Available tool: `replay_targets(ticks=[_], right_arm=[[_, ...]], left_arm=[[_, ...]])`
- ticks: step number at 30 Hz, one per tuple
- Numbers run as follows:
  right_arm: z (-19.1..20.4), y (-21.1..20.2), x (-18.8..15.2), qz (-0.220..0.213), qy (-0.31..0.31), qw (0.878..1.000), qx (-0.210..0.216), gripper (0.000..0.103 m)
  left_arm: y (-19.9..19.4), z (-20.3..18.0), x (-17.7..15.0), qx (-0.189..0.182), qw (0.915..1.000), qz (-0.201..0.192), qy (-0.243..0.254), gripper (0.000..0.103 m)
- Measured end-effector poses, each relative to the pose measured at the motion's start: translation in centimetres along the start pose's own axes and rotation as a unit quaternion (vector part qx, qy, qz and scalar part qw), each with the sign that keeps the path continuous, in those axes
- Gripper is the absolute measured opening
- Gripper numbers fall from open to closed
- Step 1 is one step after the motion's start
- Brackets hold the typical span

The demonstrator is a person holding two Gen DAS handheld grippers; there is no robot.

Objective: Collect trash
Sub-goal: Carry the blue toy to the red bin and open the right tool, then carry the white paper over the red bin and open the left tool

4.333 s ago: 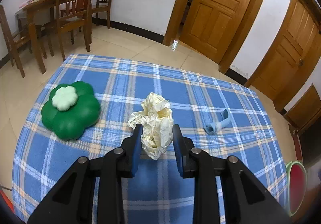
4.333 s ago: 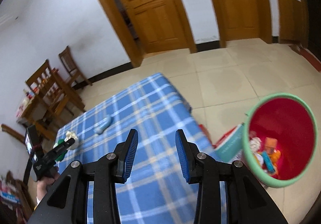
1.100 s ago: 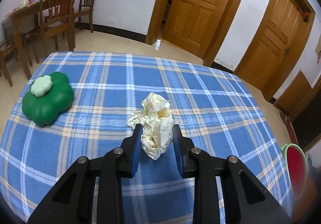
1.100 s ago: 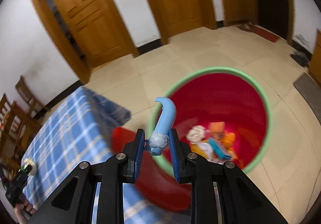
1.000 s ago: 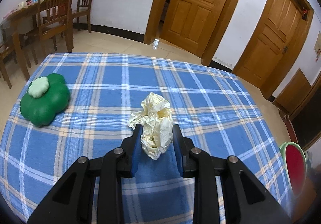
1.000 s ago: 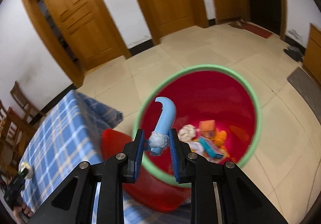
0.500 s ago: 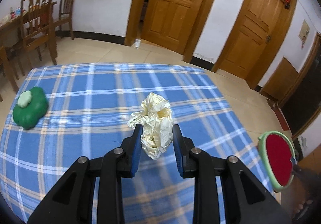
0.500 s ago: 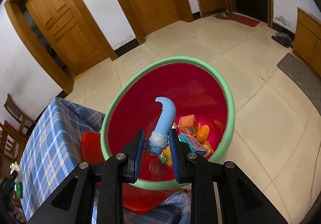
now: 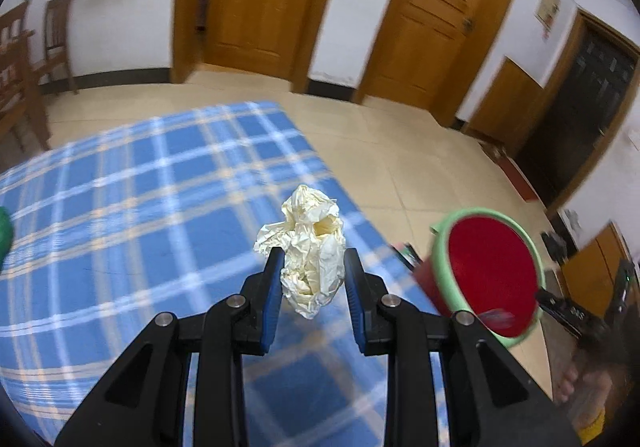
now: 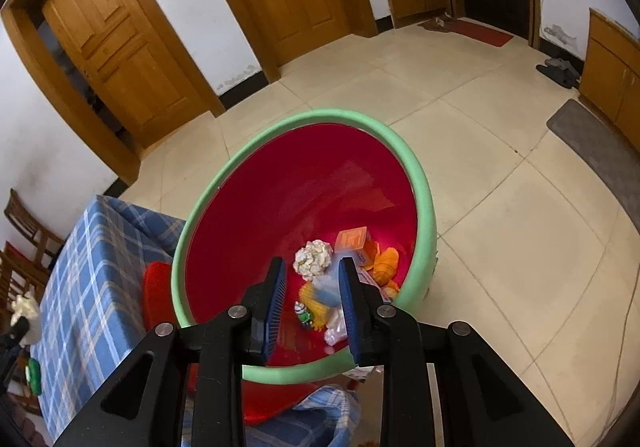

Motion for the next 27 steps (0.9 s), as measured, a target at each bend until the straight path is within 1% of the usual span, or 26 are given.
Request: replay_targets(ticks=[3, 13, 19, 26, 27], right_arm=[[-0.2, -0.5, 0.2, -0.003, -0.002, 1.0, 0.01, 0.027], [-1.0, -3.3, 0.4, -0.029, -0.011, 0.999, 0.035, 0.028], [-1.7, -4.3, 0.2, -0.033, 0.006, 0.998, 0.056, 0.029], [-2.6, -4.5, 0.2, -0.033, 0.013, 0.997, 0.065, 0.029], [-2.8, -4.5, 0.2, -0.031, 0.015, 0.997, 0.066, 0.029]], left_arm=[[1.3, -2.9, -0.3, -0.014, 0.9995, 0.019, 0.02, 0.029], [3.9, -10.7, -1.4, -0.036, 0.9936, 0.054, 0.093, 0.029], [5.6, -15.1, -2.8, -0.054, 0.9873, 0.076, 0.128, 0.029], [7.8, -19.6, -3.7, -0.071, 0.9794, 0.094, 0.165, 0.029], [7.9, -19.9, -3.7, -0.071, 0.9788, 0.093, 0.168, 0.031]])
Point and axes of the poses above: each gripper's, at about its wrist camera, not at the fingertips, and y roughly the way its jaws point, z to its left, x to its top, the point moved 6 cm from there along y, roughly the way its jaws point, and after that the axes turned 4 degrees about z, right-handed, at the moved point
